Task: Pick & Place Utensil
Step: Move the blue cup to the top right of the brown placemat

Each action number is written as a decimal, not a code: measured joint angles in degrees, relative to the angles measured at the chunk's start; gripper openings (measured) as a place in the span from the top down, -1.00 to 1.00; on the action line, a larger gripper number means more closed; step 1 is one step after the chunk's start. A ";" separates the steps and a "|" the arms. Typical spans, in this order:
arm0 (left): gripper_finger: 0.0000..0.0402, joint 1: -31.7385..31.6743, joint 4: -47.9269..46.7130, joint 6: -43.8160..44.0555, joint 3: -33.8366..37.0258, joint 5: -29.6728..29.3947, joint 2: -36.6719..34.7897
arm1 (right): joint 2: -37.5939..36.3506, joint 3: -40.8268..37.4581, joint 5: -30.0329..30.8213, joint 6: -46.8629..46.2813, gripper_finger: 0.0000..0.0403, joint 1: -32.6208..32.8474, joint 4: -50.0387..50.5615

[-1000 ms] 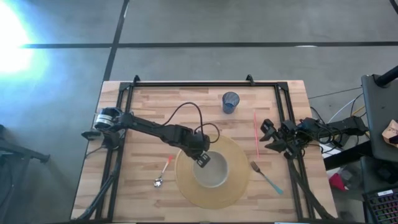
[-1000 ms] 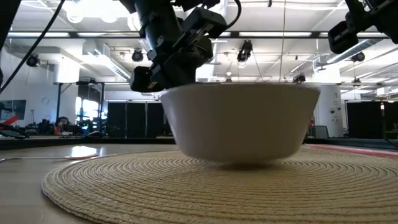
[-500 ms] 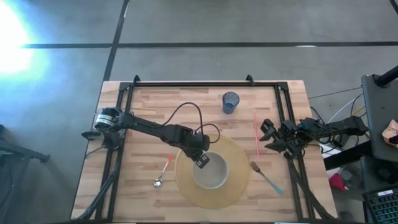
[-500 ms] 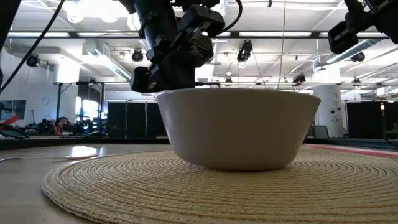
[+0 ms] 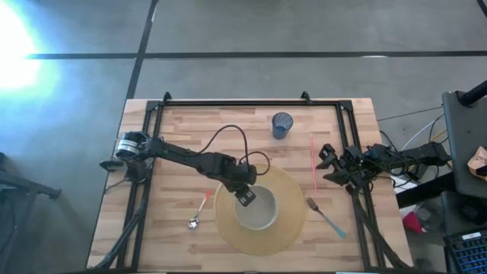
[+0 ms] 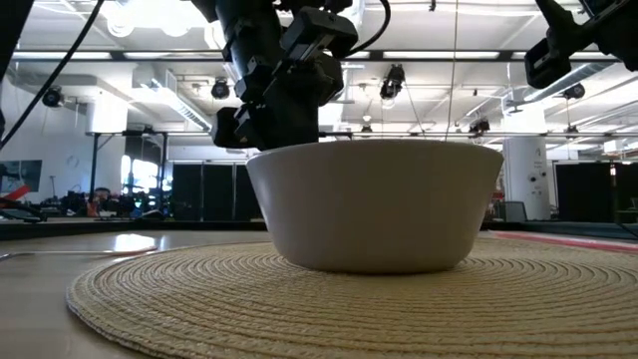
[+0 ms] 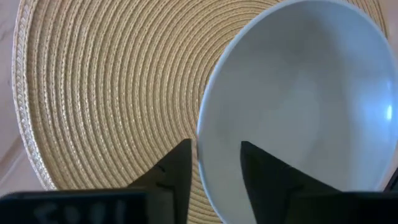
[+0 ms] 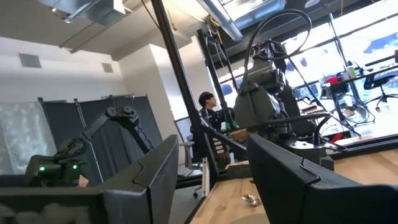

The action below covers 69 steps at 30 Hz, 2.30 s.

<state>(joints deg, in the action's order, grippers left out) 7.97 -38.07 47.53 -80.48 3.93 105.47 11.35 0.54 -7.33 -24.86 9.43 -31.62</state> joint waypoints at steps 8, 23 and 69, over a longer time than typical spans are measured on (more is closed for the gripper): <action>0.12 -1.23 -1.29 -4.62 -0.14 2.14 -2.88 | -0.04 0.00 4.74 -0.02 -0.02 0.00 -0.02; 0.11 -8.12 -6.27 -18.55 0.17 0.17 -13.49 | 0.44 15.67 21.79 5.48 -0.05 -0.09 32.15; 0.11 -24.72 33.84 -43.28 36.30 -11.60 -38.97 | 40.91 63.01 17.71 14.39 -0.05 -48.44 80.81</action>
<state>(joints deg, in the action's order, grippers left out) -16.76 -4.23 4.25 -44.18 -7.67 66.50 52.26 63.55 10.38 -10.47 -39.01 49.19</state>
